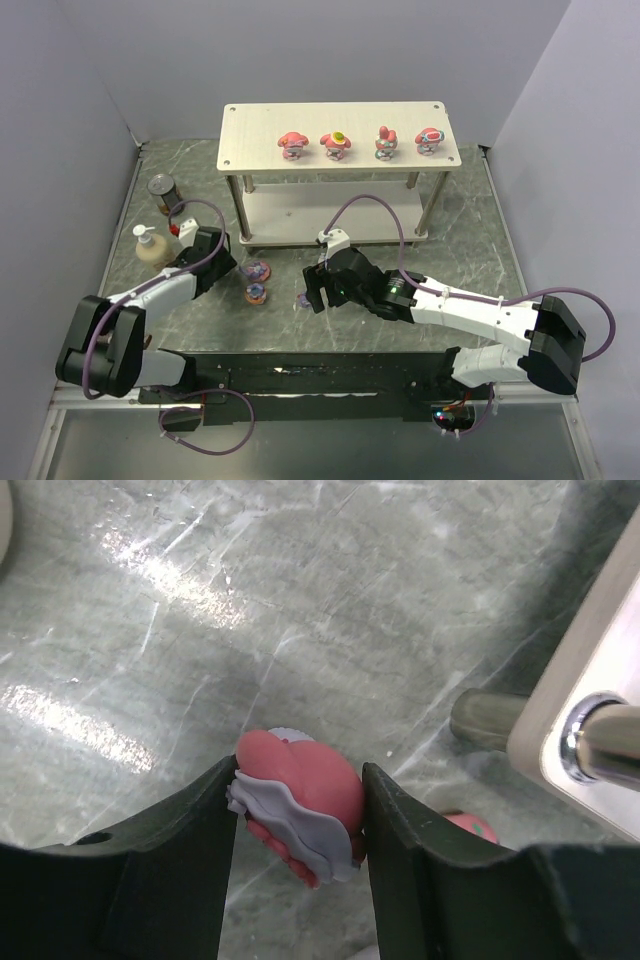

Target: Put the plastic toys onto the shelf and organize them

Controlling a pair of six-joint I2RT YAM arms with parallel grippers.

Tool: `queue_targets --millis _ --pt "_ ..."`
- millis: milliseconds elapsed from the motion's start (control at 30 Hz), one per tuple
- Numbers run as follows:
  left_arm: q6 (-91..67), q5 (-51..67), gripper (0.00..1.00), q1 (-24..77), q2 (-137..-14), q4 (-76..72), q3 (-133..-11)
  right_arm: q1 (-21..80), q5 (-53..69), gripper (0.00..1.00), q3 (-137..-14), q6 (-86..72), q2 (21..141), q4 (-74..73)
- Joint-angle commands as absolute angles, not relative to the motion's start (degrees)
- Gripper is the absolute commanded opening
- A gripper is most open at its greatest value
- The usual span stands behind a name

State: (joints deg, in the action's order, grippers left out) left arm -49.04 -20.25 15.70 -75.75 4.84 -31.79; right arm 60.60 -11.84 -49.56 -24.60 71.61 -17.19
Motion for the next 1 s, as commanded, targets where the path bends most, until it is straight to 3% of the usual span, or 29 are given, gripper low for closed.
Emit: queue_targets --millis 0,167,567,967 --pt "-50.4 -19.8 0.14 15.6 -72.0 9.6 -35.5 60.8 -13.5 0.86 -51.0 -24.7 70.3 -16.4" --pt "-51.2 -17.3 0.01 15.6 -67.0 15.0 -37.3 60.8 -13.7 0.86 -50.9 -24.7 69.5 -16.4" --pt "-54.4 -12.7 0.01 15.8 -58.6 31.2 -47.5 60.7 -14.1 0.86 -52.0 -25.0 69.2 -17.9" --pt "-59.4 -20.6 0.01 17.3 -64.3 54.2 -72.4 60.7 -15.7 0.86 -51.9 -25.8 67.0 -19.4"
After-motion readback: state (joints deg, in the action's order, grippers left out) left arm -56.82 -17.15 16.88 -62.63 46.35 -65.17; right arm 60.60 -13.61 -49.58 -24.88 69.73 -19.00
